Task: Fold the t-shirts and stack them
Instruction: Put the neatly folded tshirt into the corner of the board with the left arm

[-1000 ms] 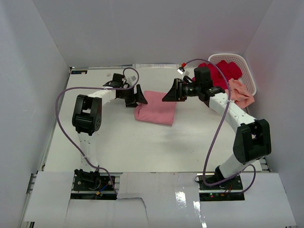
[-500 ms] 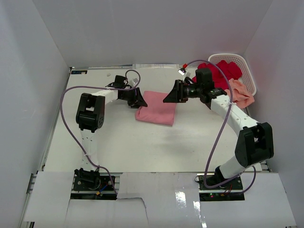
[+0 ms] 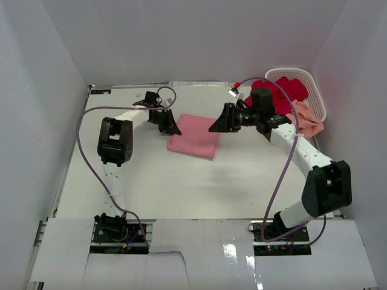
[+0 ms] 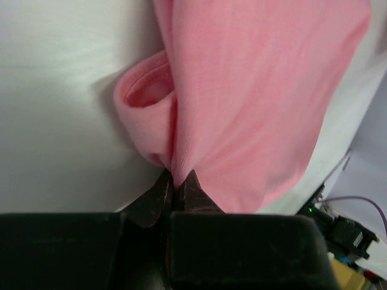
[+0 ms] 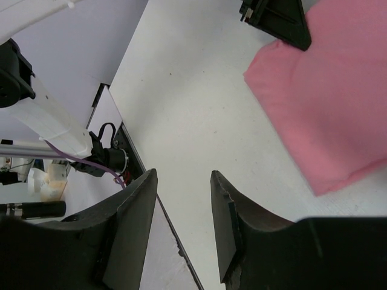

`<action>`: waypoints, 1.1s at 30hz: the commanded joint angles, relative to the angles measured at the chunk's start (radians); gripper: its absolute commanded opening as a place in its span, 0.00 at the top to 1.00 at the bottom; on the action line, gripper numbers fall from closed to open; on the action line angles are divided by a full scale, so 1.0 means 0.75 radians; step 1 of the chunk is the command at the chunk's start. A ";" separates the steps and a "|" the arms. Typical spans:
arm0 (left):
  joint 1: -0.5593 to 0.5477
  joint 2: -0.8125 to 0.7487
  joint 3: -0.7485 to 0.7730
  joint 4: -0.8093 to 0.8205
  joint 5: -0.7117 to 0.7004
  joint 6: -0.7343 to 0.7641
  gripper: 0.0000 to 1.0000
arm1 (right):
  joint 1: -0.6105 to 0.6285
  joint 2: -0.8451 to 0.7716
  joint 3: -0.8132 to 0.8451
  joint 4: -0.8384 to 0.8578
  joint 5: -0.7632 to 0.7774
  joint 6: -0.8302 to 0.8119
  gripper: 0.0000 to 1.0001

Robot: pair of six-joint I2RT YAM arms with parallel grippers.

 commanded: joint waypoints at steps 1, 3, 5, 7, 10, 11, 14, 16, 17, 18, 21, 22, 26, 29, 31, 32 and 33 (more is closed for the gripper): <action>0.206 0.042 0.090 -0.180 -0.366 0.115 1.00 | -0.002 -0.070 0.012 -0.024 -0.025 -0.013 0.53; 0.262 0.044 0.179 -0.190 -0.416 0.131 1.00 | -0.002 -0.074 0.024 -0.043 -0.025 -0.013 0.53; 0.305 0.075 0.257 -0.207 -0.489 0.153 1.00 | -0.002 -0.070 0.043 -0.098 -0.031 -0.031 0.53; 0.374 0.107 0.384 -0.223 -0.636 0.205 1.00 | -0.002 -0.066 0.076 -0.141 -0.035 -0.058 0.53; 0.391 0.179 0.535 -0.227 -0.781 0.301 1.00 | -0.002 -0.070 0.114 -0.229 -0.043 -0.111 0.53; 0.393 0.226 0.572 -0.227 -0.875 0.323 1.00 | -0.002 -0.074 0.117 -0.255 -0.047 -0.128 0.53; 0.395 0.330 0.707 -0.221 -1.067 0.442 1.00 | -0.002 -0.090 0.110 -0.268 -0.062 -0.136 0.53; 0.395 0.373 0.781 -0.209 -1.135 0.501 1.00 | -0.002 -0.092 0.098 -0.274 -0.080 -0.136 0.53; 0.395 0.404 0.789 -0.197 -1.219 0.532 1.00 | -0.002 -0.090 0.092 -0.272 -0.102 -0.136 0.53; 0.395 0.412 0.789 -0.158 -1.278 0.552 1.00 | -0.004 -0.088 0.086 -0.272 -0.111 -0.132 0.53; 0.401 0.429 0.747 -0.046 -1.385 0.636 1.00 | -0.002 -0.082 0.072 -0.264 -0.145 -0.126 0.53; 0.401 0.429 0.708 -0.013 -1.391 0.715 1.00 | -0.002 -0.082 0.063 -0.264 -0.147 -0.126 0.53; 0.423 0.459 0.726 0.047 -1.367 0.775 1.00 | -0.002 -0.070 0.045 -0.260 -0.158 -0.128 0.53; 0.454 0.455 0.740 0.047 -1.308 0.765 1.00 | -0.002 -0.052 0.037 -0.260 -0.170 -0.120 0.53; 0.464 0.449 0.744 0.055 -1.306 0.781 1.00 | -0.002 -0.045 0.033 -0.258 -0.176 -0.115 0.53; 0.471 0.451 0.753 0.059 -1.308 0.802 1.00 | -0.002 -0.041 0.029 -0.260 -0.172 -0.115 0.53; 0.485 0.451 0.759 0.063 -1.301 0.804 1.00 | -0.002 -0.039 0.027 -0.260 -0.170 -0.117 0.53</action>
